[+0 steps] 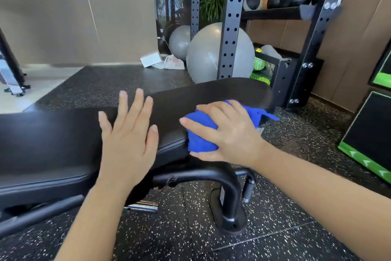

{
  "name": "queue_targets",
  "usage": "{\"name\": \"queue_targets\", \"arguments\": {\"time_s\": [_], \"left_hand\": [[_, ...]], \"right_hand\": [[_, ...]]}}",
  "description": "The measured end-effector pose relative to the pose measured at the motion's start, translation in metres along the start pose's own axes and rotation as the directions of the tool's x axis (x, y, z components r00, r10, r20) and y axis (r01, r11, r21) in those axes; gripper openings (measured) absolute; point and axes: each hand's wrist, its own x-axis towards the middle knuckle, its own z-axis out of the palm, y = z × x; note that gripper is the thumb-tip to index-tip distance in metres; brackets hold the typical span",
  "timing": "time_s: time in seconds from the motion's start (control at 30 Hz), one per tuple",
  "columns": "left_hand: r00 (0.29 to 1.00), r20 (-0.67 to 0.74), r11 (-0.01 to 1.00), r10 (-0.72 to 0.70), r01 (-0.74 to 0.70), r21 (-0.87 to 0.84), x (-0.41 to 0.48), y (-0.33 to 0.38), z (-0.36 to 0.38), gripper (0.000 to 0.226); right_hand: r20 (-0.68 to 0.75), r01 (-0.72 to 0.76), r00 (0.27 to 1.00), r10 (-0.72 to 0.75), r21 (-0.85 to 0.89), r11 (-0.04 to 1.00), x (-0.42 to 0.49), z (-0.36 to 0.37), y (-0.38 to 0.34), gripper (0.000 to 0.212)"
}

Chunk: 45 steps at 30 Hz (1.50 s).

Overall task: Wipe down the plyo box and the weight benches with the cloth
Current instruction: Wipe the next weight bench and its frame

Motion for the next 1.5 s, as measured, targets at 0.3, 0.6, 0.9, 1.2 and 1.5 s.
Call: {"name": "queue_targets", "arguments": {"time_s": [0.3, 0.6, 0.9, 1.2, 1.5], "left_hand": [[0.998, 0.060, 0.999, 0.016, -0.013, -0.052, -0.020, -0.029, 0.003, 0.058], [0.998, 0.048, 0.996, 0.044, -0.039, -0.086, -0.027, -0.038, 0.003, 0.054], [0.995, 0.090, 0.997, 0.046, -0.052, 0.065, -0.036, -0.052, -0.008, 0.053], [0.992, 0.120, 0.977, -0.041, 0.014, 0.214, -0.055, -0.104, -0.030, 0.054], [0.994, 0.095, 0.980, -0.046, 0.027, 0.196, -0.059, -0.104, -0.030, 0.054]], "right_hand": [[0.066, 0.042, 0.997, -0.040, -0.037, 0.998, -0.008, -0.012, 0.021, 0.062], [0.027, 0.145, 0.989, -0.147, 0.051, 0.988, 0.032, 0.014, -0.045, 0.055], [0.088, 0.094, 0.992, -0.089, -0.056, 0.994, -0.005, -0.013, 0.013, 0.054], [0.048, 0.206, 0.977, -0.206, 0.020, 0.978, 0.060, 0.027, -0.098, 0.059], [0.069, 0.139, 0.988, -0.140, 0.023, 0.990, 0.031, 0.000, -0.044, 0.048]]}}
